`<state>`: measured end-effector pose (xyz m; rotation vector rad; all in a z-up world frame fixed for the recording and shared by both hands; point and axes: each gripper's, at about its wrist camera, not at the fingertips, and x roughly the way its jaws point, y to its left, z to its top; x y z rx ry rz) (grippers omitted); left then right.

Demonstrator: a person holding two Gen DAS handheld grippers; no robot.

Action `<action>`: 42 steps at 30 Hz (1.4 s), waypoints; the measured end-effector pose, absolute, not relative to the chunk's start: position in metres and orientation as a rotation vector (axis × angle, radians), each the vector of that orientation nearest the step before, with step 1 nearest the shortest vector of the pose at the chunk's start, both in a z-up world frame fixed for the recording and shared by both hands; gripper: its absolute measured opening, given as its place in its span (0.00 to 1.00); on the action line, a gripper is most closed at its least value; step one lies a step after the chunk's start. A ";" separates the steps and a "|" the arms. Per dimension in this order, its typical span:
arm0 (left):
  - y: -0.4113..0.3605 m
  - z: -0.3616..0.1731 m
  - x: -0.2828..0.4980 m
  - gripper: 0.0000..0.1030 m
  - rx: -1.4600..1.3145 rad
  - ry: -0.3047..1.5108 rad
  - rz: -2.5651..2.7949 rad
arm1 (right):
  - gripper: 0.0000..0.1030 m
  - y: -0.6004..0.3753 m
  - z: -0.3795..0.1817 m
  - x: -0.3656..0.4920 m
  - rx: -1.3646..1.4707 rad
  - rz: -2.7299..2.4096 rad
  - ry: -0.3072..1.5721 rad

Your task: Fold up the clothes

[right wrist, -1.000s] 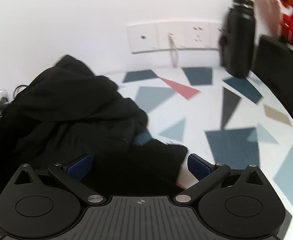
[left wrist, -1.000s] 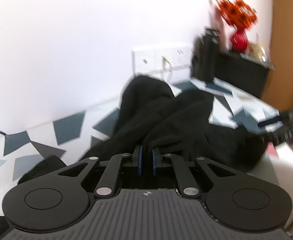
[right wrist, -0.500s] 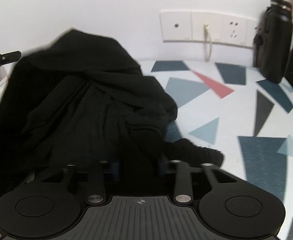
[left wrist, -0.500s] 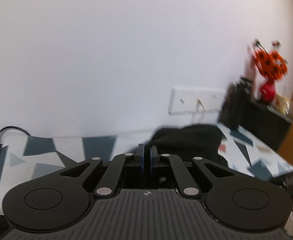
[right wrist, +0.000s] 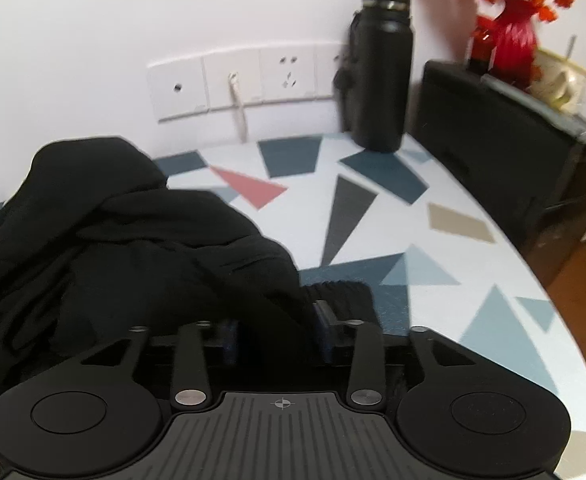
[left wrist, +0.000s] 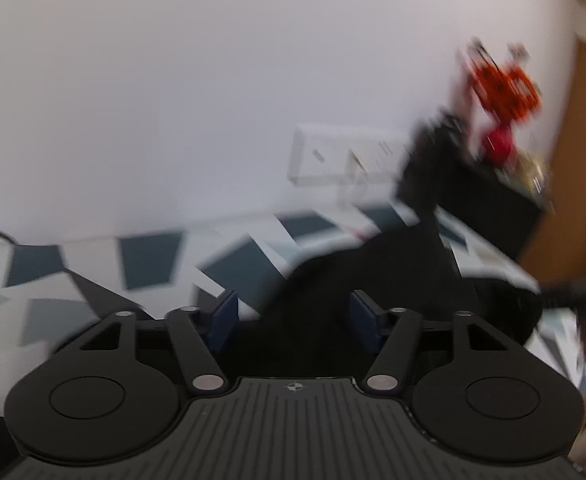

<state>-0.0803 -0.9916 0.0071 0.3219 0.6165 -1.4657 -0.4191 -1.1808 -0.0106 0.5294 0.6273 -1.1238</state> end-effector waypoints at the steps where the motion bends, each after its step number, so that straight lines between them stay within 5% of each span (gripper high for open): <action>1: -0.996 0.001 -0.088 0.65 0.356 0.627 -1.486 | 0.54 -1.176 -0.008 -0.420 0.522 -1.121 0.617; 4: -1.006 -0.016 -0.103 0.71 0.429 0.646 -1.515 | 0.79 -1.163 0.003 -0.423 0.508 -1.092 0.567; 9: -1.013 -0.034 -0.115 0.74 0.523 0.654 -1.521 | 0.80 -1.152 0.003 -0.433 0.628 -1.031 0.570; 11: -1.016 -0.038 -0.113 0.61 0.516 0.688 -1.540 | 0.80 -1.147 -0.002 -0.439 0.722 -1.023 0.578; 12: -1.017 -0.039 -0.110 0.22 0.508 0.710 -1.542 | 0.80 -1.148 -0.008 -0.443 0.800 -1.020 0.577; 13: -1.019 -0.040 -0.107 0.05 0.493 0.737 -1.538 | 0.81 -1.149 -0.014 -0.445 0.863 -1.012 0.573; 24: -0.983 0.034 -0.063 0.03 0.129 0.497 -1.302 | 0.80 -1.163 -0.043 -0.395 0.886 -0.978 0.630; 26: -0.977 0.040 -0.056 0.03 0.103 0.476 -1.269 | 0.63 -1.162 -0.044 -0.388 0.835 -0.996 0.649; 28: -0.971 0.041 -0.051 0.03 0.091 0.468 -1.237 | 0.26 -1.161 -0.042 -0.387 0.771 -0.978 0.656; 31: -0.960 0.040 -0.039 0.03 0.040 0.490 -1.188 | 0.07 -1.158 -0.034 -0.402 0.753 -0.945 0.594; 42: -0.917 0.051 -0.010 0.03 -0.086 0.474 -1.092 | 0.04 -1.155 -0.004 -0.469 0.722 -1.240 0.419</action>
